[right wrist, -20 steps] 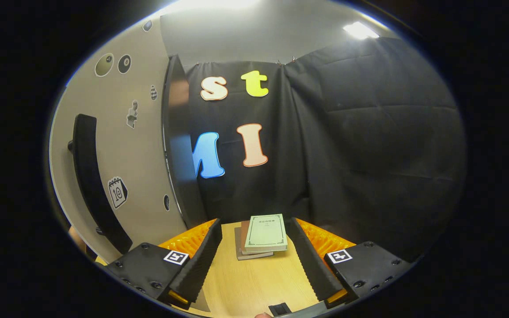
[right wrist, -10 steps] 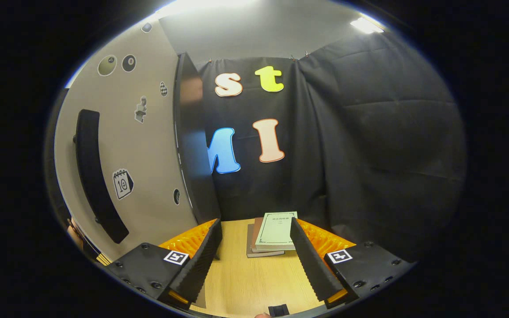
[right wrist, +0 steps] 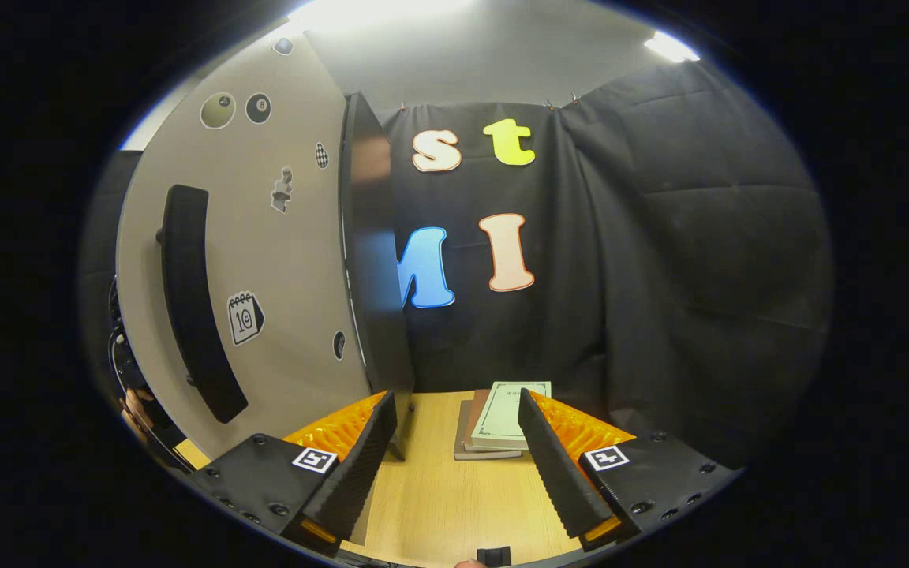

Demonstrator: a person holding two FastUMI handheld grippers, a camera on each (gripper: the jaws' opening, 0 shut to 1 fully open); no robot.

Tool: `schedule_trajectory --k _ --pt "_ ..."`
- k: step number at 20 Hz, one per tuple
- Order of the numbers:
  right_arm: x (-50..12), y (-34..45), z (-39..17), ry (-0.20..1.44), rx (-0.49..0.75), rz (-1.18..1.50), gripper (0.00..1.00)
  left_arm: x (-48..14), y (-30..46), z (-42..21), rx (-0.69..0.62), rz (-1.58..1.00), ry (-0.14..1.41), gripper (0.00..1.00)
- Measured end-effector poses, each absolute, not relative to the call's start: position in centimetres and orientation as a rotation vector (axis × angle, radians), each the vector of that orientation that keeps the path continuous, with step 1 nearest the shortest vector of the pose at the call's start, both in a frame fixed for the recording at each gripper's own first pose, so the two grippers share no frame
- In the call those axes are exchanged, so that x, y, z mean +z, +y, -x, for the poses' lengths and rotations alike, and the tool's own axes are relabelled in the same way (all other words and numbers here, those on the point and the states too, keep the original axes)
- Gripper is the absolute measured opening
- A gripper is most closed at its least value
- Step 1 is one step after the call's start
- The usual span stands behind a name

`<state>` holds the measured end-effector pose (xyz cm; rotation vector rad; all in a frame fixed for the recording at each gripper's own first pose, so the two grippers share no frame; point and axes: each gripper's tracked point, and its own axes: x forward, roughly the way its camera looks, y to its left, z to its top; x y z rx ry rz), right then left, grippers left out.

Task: Open the cabinet door with the right hand, grasp the bottle in the cabinet with the left hand and place it on the coaster, then close the cabinet door with the right hand.

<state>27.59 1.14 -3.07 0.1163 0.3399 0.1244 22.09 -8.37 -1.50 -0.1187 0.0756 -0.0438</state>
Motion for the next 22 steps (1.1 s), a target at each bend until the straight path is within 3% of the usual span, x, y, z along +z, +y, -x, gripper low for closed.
schedule_trajectory --k 10,22 --pt "-3.4 1.2 -26.2 0.353 0.138 -0.125 0.98 -9.9 -4.3 -15.0 0.021 0.173 0.136 0.73" --pt "-5.0 0.1 -25.1 0.399 0.109 -0.1 0.98 -21.4 -4.5 -11.3 0.06 0.231 0.277 0.73"
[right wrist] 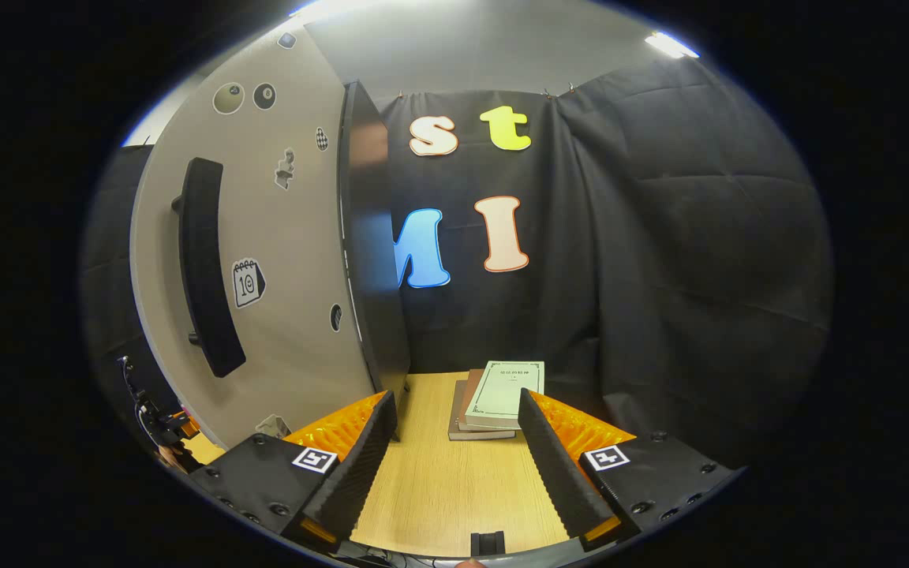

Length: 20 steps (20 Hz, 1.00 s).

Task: Open the cabinet door with the right hand, grasp the bottle in the cabinet with the left hand and place it on the coaster, then close the cabinet door with the right hand.

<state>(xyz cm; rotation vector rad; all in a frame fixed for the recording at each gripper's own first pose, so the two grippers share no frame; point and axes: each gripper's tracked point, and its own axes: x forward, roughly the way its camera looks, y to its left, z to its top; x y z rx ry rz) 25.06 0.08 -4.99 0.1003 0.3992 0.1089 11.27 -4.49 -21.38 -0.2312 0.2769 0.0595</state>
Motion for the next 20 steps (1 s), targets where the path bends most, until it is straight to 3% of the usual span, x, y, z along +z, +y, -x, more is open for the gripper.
schedule_trajectory --k 8,15,16,17,20 --pt "-5.1 -0.8 -24.3 0.413 0.077 -0.074 0.98 -29.0 -3.6 -10.6 0.091 0.195 0.396 0.75" --pt "-5.9 0.0 -24.1 0.44 0.08 -0.038 0.98 -32.0 -3.8 -10.1 0.097 0.197 0.418 0.73" --pt "-5.9 0.2 -24.1 0.44 0.081 -0.033 0.92 -31.9 -3.9 -10.0 0.096 0.19 0.405 0.76" --pt "-6.0 0.3 -24.2 0.441 0.083 -0.034 0.98 -32.0 -4.1 -9.9 0.095 0.189 0.413 0.73" --pt "-6.0 1.0 -24.6 0.439 0.095 -0.045 0.98 -32.3 -4.4 -9.1 0.092 0.186 0.426 0.77"
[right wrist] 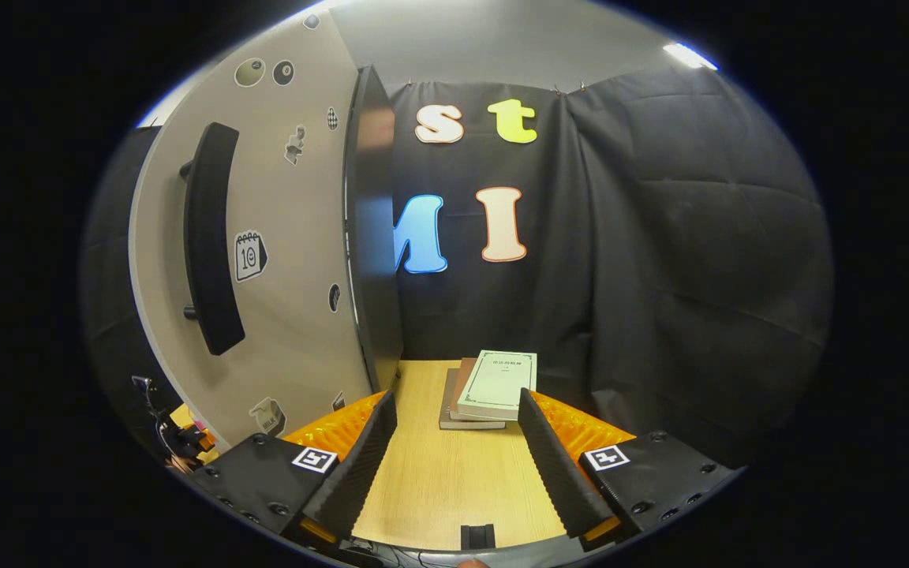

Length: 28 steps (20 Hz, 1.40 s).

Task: Open the cabinet door with the right hand, grasp the bottle in the cabinet with the left hand and place it on the coaster, then close the cabinet door with the right hand.

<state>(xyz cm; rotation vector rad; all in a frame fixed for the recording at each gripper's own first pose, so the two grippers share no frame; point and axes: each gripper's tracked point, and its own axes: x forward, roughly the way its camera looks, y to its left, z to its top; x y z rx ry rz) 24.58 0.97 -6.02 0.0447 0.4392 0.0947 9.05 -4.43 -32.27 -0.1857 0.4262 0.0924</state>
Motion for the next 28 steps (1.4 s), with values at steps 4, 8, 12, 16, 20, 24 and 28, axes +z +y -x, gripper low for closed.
schedule_trajectory --k 4,8,12,16,20,24,28 --pt "-6.5 1.7 -25.0 0.443 0.115 -0.051 0.98 -31.9 -4.8 -8.2 0.083 0.167 0.432 0.76" --pt "-6.4 2.1 -25.4 0.436 0.133 -0.073 0.98 -31.6 -4.6 -7.9 0.097 0.126 0.458 0.76" --pt "-6.2 2.0 -25.6 0.427 0.145 -0.091 0.98 -30.5 -4.5 -7.7 0.099 0.103 0.446 0.8" --pt "-6.1 1.8 -25.8 0.423 0.16 -0.113 0.98 -27.8 -4.0 -7.5 0.12 0.092 0.416 0.78" --pt "-5.2 1.9 -26.3 0.4 0.19 -0.142 0.98 -23.0 -3.6 -7.9 0.126 0.069 0.359 0.8" --pt "-2.9 3.2 -27.0 0.361 0.261 -0.185 0.98 -16.0 -3.0 -7.8 0.145 0.046 0.286 0.8" --pt "0.2 5.3 -27.9 0.289 0.332 -0.182 0.98 -10.8 -2.4 -7.5 0.128 -0.019 0.254 0.8"
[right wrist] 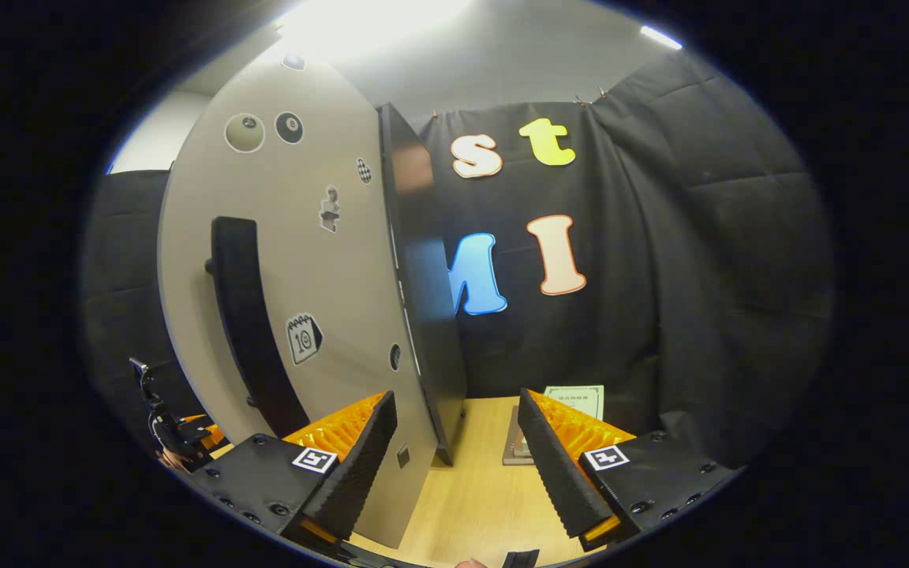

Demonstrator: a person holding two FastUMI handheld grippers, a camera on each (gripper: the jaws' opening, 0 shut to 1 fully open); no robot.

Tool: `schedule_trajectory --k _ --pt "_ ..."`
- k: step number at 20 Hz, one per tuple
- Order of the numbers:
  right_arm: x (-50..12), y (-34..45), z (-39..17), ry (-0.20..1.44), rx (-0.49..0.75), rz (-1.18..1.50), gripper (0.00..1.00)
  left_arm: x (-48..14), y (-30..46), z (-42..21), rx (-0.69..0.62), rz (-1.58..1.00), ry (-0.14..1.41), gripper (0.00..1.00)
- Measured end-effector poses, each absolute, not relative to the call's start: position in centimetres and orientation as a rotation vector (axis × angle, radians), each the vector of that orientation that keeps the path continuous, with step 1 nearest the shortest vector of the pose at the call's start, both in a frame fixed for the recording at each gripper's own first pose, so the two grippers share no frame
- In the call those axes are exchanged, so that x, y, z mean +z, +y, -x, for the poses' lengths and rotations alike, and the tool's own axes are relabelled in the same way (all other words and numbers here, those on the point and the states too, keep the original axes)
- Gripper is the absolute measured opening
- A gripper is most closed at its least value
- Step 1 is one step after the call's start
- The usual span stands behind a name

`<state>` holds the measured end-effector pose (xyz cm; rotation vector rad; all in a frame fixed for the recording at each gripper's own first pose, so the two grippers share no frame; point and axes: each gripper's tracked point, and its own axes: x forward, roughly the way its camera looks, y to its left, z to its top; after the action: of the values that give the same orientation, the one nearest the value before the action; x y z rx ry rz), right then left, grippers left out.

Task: Open the cabinet door with the right hand, grasp the bottle in the cabinet with the left hand and place it on the coaster, then close the cabinet door with the right hand.

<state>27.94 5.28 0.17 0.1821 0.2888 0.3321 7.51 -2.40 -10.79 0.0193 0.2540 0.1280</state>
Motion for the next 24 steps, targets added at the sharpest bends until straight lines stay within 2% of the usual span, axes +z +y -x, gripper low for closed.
schedule_trajectory --k 2,3,4,6,7,9,10,16,24 --pt "1.7 7.0 -28.2 0.261 0.384 -0.175 0.98 -8.1 -2.2 -7.4 0.115 -0.04 0.224 0.78" --pt "2.4 7.9 -28.1 0.246 0.416 -0.172 0.92 -7.2 -2.1 -7.3 0.104 -0.038 0.213 0.8" --pt "2.8 8.5 -28.4 0.226 0.426 -0.157 0.98 -6.4 -1.9 -7.3 0.097 -0.033 0.198 0.8" --pt "3.2 8.4 -28.0 0.211 0.427 -0.127 0.94 -5.4 -1.4 -7.4 0.08 -0.021 0.178 0.79" --pt "3.3 8.7 -28.1 0.211 0.42 -0.117 0.89 -5.2 -1.1 -7.5 0.071 -0.016 0.173 0.78" --pt "3.3 9.6 -28.2 0.22 0.42 -0.105 0.89 -5.1 -0.5 -8.2 0.045 -0.012 0.169 0.79" --pt "3.2 10.2 -28.2 0.226 0.423 -0.103 0.96 -5.0 0.1 -8.8 0.039 -0.017 0.165 0.79" --pt "3.8 14.3 -26.9 0.216 0.41 -0.061 0.96 -5.4 2.3 -11.5 -0.006 0.011 0.16 0.8" --pt "3.6 19.0 -27.0 0.221 0.426 -0.07 0.96 -6.8 4.6 -12.1 -0.049 0.067 0.158 0.8"
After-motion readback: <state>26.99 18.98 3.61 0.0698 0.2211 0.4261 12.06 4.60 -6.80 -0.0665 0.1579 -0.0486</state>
